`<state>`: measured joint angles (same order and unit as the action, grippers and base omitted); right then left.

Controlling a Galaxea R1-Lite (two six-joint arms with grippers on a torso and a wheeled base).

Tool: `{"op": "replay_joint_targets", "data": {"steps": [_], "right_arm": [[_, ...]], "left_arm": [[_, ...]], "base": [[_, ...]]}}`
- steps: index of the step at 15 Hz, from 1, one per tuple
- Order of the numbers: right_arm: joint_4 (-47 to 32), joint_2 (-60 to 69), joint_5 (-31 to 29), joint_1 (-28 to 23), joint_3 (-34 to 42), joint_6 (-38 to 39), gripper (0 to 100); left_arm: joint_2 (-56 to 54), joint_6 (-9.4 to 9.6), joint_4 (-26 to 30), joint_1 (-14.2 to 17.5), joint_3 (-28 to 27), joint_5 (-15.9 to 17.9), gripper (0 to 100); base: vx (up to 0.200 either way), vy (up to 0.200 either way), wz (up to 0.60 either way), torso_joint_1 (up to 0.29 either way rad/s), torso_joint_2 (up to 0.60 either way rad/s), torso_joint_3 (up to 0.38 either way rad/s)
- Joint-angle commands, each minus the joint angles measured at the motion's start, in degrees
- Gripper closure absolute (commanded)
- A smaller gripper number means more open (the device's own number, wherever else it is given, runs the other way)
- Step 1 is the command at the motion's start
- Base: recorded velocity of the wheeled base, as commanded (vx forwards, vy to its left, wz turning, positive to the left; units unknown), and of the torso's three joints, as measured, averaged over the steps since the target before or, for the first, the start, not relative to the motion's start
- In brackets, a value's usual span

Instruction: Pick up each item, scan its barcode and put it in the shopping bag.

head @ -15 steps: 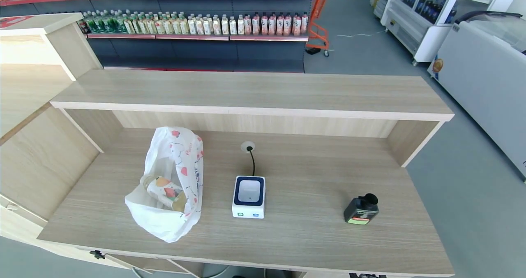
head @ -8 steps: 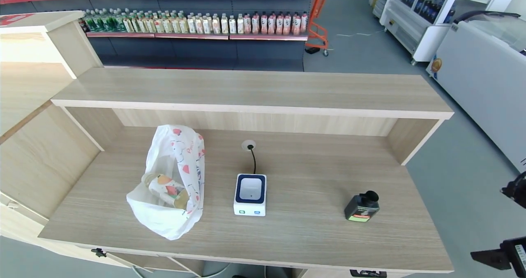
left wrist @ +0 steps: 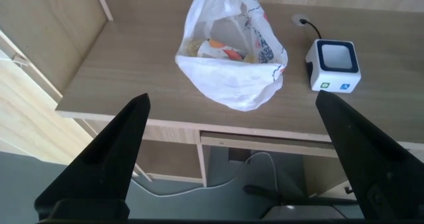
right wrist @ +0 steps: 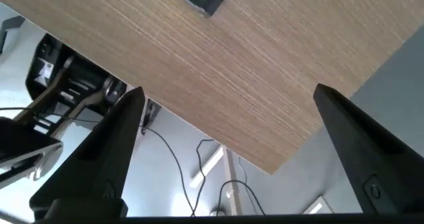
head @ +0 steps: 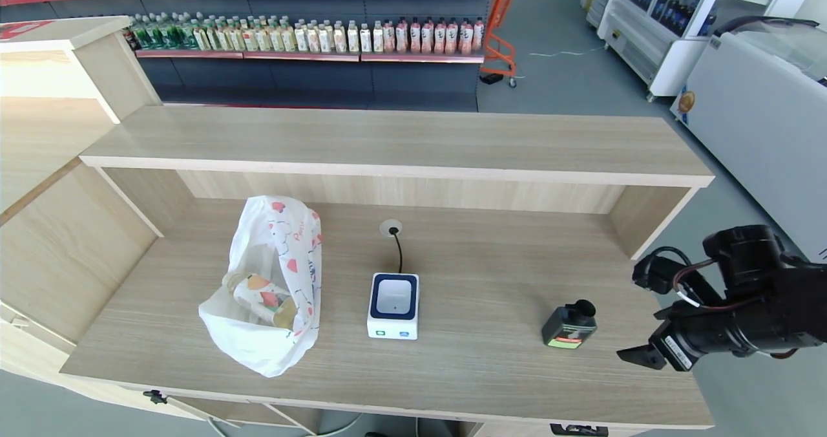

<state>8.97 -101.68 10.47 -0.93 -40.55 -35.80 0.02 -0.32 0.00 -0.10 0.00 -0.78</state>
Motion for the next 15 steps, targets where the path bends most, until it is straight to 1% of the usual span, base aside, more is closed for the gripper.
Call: {"op": "replay_joint_targets", "data": {"steps": [1,3,6,8,12,15], "right_arm": [[5.1,-6.9,1.1,2.9,-0.9,-0.4,0],[10.0,-10.0,1.8,3.9,-1.6,-1.8,0],[10.5,-12.0,3.5,4.8,-1.7,-2.6,0],[12.1,-14.5,4.9,5.8,-3.4,-2.7,0],[13.3,-19.1,5.3,8.3,-8.4,-2.7,0],[16.9,-22.2,5.2,9.6,-8.8,-2.6,0]], "left_arm": [[0.0,-0.03,0.0,0.0,0.0,0.0,0],[0.0,-0.03,0.0,0.0,0.0,0.0,0],[0.0,-0.03,0.0,0.0,0.0,0.0,0],[0.0,-0.03,0.0,0.0,0.0,0.0,0],[0.0,-0.03,0.0,0.0,0.0,0.0,0],[0.0,-0.03,0.0,0.0,0.0,0.0,0]], "base": [[0.000,0.000,0.00,0.000,0.00,0.000],[0.000,0.000,0.00,0.000,0.00,0.000],[0.000,0.000,0.00,0.000,0.00,0.000],[0.000,0.000,0.00,0.000,0.00,0.000],[0.000,0.000,0.00,0.000,0.00,0.000],[0.000,0.000,0.00,0.000,0.00,0.000]]}}
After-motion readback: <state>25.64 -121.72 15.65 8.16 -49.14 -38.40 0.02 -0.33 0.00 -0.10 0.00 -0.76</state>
